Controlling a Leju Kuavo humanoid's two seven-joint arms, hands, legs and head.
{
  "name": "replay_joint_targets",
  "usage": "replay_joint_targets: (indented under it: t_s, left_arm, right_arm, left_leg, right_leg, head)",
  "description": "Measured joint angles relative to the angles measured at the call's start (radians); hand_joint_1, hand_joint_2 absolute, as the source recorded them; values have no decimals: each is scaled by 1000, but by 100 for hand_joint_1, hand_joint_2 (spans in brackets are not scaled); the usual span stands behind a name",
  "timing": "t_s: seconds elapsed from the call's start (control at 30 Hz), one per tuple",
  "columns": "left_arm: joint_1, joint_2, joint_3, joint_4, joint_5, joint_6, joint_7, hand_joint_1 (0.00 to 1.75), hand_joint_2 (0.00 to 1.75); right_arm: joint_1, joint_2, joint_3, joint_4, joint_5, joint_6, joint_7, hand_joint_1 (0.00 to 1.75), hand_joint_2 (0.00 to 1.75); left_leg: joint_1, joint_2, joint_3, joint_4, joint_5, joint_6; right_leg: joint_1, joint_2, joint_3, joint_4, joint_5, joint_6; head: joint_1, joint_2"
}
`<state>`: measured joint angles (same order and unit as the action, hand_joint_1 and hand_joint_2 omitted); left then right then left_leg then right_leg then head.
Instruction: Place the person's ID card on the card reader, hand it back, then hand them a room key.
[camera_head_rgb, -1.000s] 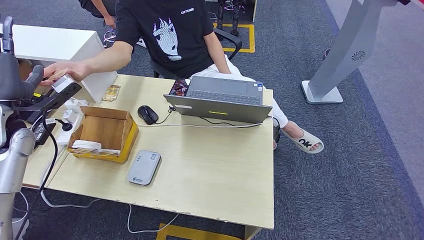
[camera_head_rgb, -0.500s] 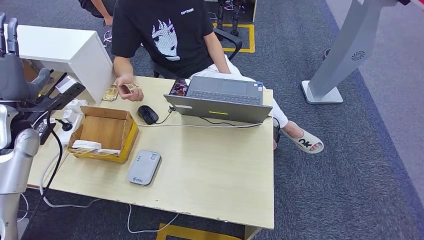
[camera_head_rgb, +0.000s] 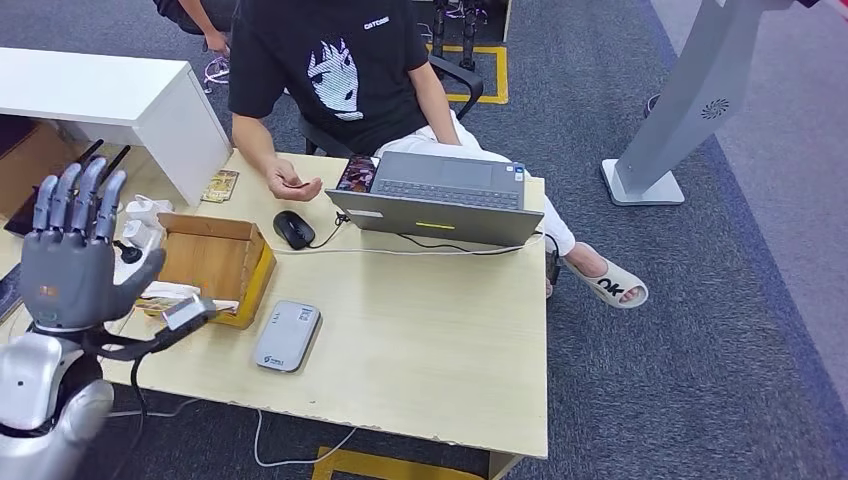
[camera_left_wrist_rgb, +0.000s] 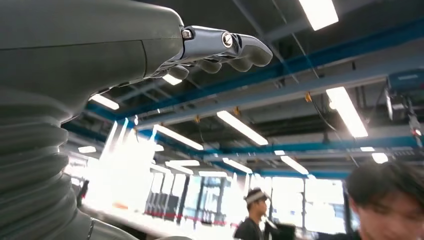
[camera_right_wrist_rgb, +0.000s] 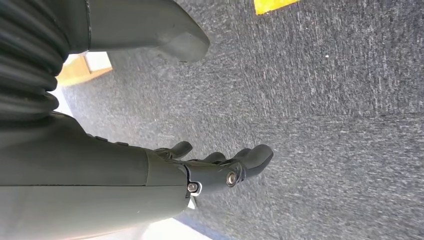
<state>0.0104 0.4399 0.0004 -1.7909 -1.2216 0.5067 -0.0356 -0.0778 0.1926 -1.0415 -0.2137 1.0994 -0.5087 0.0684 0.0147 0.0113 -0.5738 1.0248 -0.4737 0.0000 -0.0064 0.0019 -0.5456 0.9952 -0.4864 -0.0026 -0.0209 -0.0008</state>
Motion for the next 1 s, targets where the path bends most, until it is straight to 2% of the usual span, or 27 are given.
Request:
replay_joint_targets:
  t_s: [0.1,0.23,0.33,0.43,0.53,0.73,1.0]
  left_arm:
    - [163,-34,0,-94,-45,2,-8,0,175]
    - [351,-57,-7,-194,-134,6,33,0,175]
    - [446,-56,-36,-254,-180,-18,107,0,175]
    - [510,-26,-71,-305,-178,-105,203,0,175]
    - [547,26,-85,-333,-143,-189,272,0,175]
    - [562,97,-86,-345,-114,-244,308,0,175]
    - [469,105,-52,-286,-36,-304,235,0,175]
  right_arm:
    - [5,3,-11,0,-14,-4,-21,0,175]
    - [12,6,-25,0,-23,-8,-38,0,175]
    - [15,10,-34,-1,-32,-8,-40,0,175]
    - [15,14,-46,-1,-39,-10,-33,0,175]
    - [16,18,-57,-1,-41,-14,-22,0,175]
    - [15,22,-68,-2,-41,-14,-17,0,175]
    - [15,24,-69,-2,-27,-12,-16,0,175]
  left_leg:
    - [0,0,0,0,-1,0]
    - [0,0,-1,0,-1,0]
    - [0,-1,-1,0,-2,0]
    - [1,-1,0,0,-1,0]
    - [1,-3,0,0,-1,-1]
    - [2,-4,0,0,0,-1]
    - [2,-6,0,0,1,0]
  right_leg:
    - [0,0,0,0,0,0]
    - [0,-1,-2,-1,-1,0]
    - [0,-2,-2,-1,-2,1]
    - [0,-2,-2,0,-2,0]
    - [1,-3,-2,0,-1,0]
    - [1,-4,0,0,-1,-1]
    - [1,-6,1,0,0,-1]
  head:
    - [1,0]
    - [1,0]
    - [1,0]
    - [1,0]
    - [1,0]
    - [1,0]
    - [1,0]
